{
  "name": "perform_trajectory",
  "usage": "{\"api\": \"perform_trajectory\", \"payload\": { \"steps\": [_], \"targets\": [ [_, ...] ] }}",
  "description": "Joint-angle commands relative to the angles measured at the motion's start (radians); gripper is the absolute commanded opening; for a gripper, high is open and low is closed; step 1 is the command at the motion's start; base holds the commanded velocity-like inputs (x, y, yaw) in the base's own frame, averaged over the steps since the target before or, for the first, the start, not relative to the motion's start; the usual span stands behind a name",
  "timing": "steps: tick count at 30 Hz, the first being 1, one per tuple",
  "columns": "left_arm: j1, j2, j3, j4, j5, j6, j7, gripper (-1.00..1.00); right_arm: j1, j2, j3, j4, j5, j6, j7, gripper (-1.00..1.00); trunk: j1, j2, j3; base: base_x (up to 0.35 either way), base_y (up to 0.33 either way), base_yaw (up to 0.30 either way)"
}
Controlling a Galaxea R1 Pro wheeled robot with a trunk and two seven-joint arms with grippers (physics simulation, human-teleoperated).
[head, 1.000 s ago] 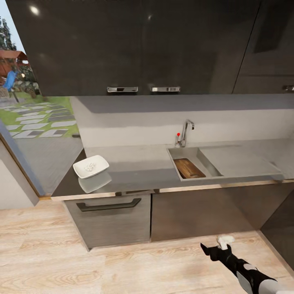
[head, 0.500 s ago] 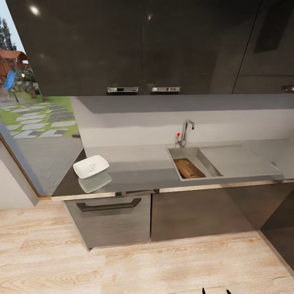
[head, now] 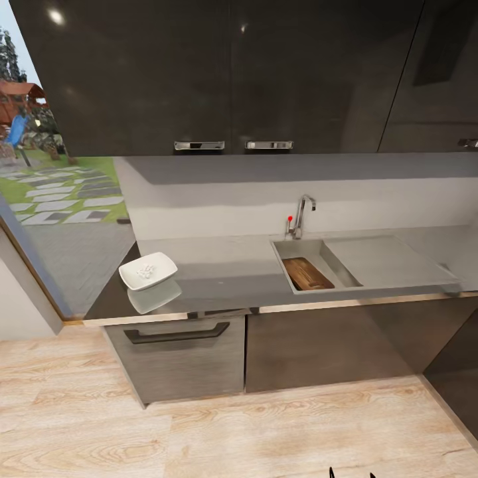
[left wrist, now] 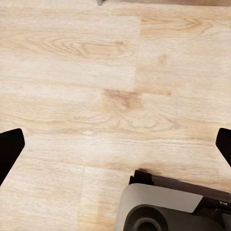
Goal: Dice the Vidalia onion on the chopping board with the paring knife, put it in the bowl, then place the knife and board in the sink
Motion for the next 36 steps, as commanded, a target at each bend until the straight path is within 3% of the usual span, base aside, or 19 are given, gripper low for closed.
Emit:
{"api": "perform_trajectory", "payload": {
  "steps": [1,11,17,20,36],
  "targets": [
    [-0.001,0.001,-0.009,0.000,0.006,-0.003,0.005,1.00,-0.001,0.000,0.002,0.001,-0.005,-0.003,0.001,1.00,0.001,-0.002,-0.002,0.000,0.000,0.061],
    [-0.001,-0.005,-0.011,0.028,0.007,-0.001,0.005,1.00,-0.001,-0.001,0.002,0.000,-0.005,-0.002,0.001,1.00,0.001,-0.002,0.011,0.000,0.000,0.074],
    [-0.001,-0.019,-0.012,0.185,0.010,0.002,0.005,1.00,-0.001,-0.004,0.001,-0.001,-0.005,-0.002,0.001,1.00,0.001,-0.002,0.020,0.000,0.000,0.004],
    [-0.001,-0.027,-0.012,0.220,0.011,0.004,0.003,1.00,-0.001,-0.004,0.000,-0.001,-0.006,-0.002,0.000,1.00,0.001,-0.002,0.025,0.000,0.000,0.000],
    [-0.001,-0.028,-0.012,0.225,0.012,0.004,0.002,1.00,-0.001,-0.002,0.000,-0.001,-0.007,-0.002,0.000,1.00,0.001,-0.002,0.050,0.000,0.000,0.000]
  ]
}}
